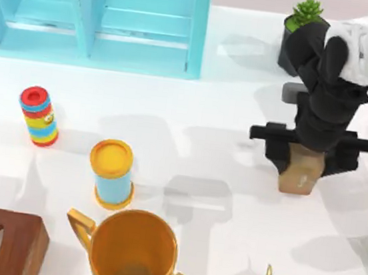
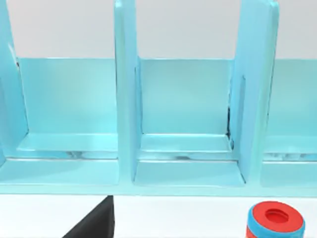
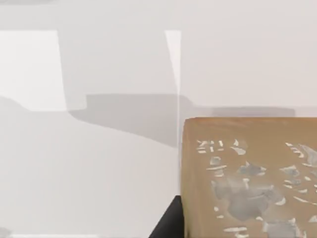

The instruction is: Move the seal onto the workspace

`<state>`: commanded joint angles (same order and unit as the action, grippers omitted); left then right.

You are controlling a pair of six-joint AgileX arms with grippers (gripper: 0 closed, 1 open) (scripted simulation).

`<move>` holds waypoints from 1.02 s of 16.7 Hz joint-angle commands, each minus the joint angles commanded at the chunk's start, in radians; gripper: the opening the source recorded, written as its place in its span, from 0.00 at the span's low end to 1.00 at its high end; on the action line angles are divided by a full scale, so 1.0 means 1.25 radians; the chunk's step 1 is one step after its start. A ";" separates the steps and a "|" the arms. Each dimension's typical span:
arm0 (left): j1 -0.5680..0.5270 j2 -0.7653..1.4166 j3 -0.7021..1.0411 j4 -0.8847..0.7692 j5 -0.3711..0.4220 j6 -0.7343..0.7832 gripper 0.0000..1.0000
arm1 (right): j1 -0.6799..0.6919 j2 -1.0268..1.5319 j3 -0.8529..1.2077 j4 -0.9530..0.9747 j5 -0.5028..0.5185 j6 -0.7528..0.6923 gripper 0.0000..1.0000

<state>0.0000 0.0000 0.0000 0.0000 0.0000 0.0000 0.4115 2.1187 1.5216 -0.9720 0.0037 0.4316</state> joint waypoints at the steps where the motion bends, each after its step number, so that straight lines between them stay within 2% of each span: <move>1: 0.000 0.000 0.000 0.000 0.000 0.000 1.00 | 0.000 0.000 0.000 0.000 0.000 0.000 0.08; 13: 0.000 0.000 0.000 0.000 0.000 0.000 1.00 | 0.000 0.000 0.000 0.000 0.000 0.000 0.98; 17: 0.000 0.000 0.000 0.000 0.000 0.000 1.00 | 0.000 0.000 0.000 0.000 0.000 0.000 1.00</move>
<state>0.0000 0.0000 0.0000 0.0000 0.0000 0.0000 0.4115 2.1187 1.5216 -0.9720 0.0037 0.4316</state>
